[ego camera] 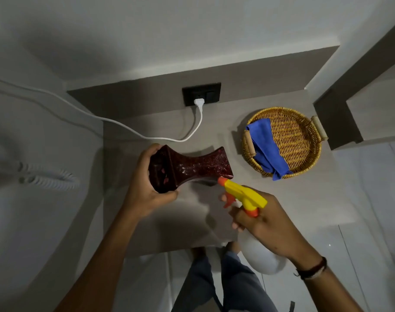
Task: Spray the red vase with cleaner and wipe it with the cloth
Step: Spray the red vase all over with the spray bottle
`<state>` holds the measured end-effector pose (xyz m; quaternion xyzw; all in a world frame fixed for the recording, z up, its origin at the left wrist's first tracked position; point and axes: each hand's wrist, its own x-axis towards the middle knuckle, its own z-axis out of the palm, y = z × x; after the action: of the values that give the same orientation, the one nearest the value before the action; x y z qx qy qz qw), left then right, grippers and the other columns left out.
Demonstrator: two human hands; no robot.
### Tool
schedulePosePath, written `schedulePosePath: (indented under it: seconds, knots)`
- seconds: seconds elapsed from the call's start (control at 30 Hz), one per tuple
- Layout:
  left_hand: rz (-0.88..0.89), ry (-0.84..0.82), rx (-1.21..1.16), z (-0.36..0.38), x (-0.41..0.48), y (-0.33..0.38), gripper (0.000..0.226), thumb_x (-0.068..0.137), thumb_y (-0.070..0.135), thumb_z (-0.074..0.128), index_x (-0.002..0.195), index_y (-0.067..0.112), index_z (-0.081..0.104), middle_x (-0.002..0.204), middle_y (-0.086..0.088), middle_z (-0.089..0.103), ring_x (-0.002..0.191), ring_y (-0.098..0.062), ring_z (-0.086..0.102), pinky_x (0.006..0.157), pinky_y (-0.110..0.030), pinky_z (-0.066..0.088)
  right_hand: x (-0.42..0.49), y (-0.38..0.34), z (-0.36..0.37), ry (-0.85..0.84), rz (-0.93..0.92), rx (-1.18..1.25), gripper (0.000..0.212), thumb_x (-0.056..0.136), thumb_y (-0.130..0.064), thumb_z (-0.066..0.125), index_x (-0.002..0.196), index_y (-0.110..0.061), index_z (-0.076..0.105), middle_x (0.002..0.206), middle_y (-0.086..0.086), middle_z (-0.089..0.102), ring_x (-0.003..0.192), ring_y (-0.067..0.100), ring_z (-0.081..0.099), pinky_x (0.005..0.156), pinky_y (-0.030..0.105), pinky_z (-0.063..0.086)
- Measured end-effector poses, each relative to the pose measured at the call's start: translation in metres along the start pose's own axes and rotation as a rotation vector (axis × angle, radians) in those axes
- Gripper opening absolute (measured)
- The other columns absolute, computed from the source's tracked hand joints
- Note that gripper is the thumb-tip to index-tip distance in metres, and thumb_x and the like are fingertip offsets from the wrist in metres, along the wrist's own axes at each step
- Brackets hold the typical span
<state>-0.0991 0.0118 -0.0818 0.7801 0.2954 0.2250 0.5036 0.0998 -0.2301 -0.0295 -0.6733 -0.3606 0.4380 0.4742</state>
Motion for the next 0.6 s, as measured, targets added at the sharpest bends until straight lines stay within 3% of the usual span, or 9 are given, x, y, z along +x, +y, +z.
schedulePosePath:
  seconds: [0.13, 0.23, 0.3, 0.47, 0.6]
  knots:
    - [0.001, -0.017, 0.012, -0.008, -0.002, -0.005, 0.106, 0.059, 0.020, 0.090, 0.153, 0.033, 0.042, 0.149, 0.011, 0.053, 0.139, -0.011, 0.054, 0.110, -0.017, 0.041, 0.018, -0.005, 0.015, 0.029, 0.058, -0.049, 0.028, 0.101, -0.021, 0.072, 0.128, -0.029, 0.073, 0.105, -0.001, 0.079, 0.069, 0.013, 0.071, 0.066, 0.030, 0.060]
    - [0.003, -0.024, 0.015, -0.011, -0.003, -0.006, 0.106, 0.060, 0.023, 0.090, 0.154, 0.032, 0.041, 0.150, 0.003, 0.053, 0.140, -0.014, 0.054, 0.111, -0.018, 0.040, 0.028, -0.011, 0.021, 0.032, 0.070, -0.127, 0.026, 0.104, -0.029, 0.070, 0.130, -0.025, 0.072, 0.093, 0.004, 0.075, 0.071, 0.018, 0.068, 0.072, 0.052, 0.061]
    - [0.010, -0.024, 0.016, -0.012, -0.003, -0.005, 0.105, 0.061, 0.024, 0.090, 0.154, 0.033, 0.041, 0.150, 0.003, 0.054, 0.140, -0.013, 0.053, 0.112, -0.018, 0.039, 0.031, -0.013, 0.022, 0.029, 0.087, -0.161, 0.027, 0.105, -0.031, 0.068, 0.131, -0.024, 0.072, 0.089, 0.010, 0.072, 0.071, 0.031, 0.068, 0.073, 0.060, 0.057]
    - [0.027, -0.008, 0.064, -0.012, -0.002, -0.003, 0.104, 0.062, 0.027, 0.090, 0.153, 0.038, 0.041, 0.149, 0.012, 0.053, 0.140, -0.005, 0.052, 0.112, -0.015, 0.037, 0.031, -0.008, 0.024, 0.014, 0.089, -0.203, 0.023, 0.105, -0.032, 0.067, 0.123, -0.019, 0.071, 0.088, 0.010, 0.071, 0.072, 0.033, 0.067, 0.070, 0.061, 0.056]
    - [-0.002, -0.008, 0.099, -0.014, -0.004, -0.001, 0.104, 0.061, 0.031, 0.092, 0.153, 0.026, 0.044, 0.148, 0.000, 0.055, 0.139, -0.010, 0.053, 0.113, -0.020, 0.039, 0.029, -0.004, 0.022, 0.036, 0.088, -0.196, 0.022, 0.105, -0.033, 0.067, 0.127, -0.030, 0.071, 0.089, 0.007, 0.073, 0.072, 0.031, 0.069, 0.070, 0.060, 0.058]
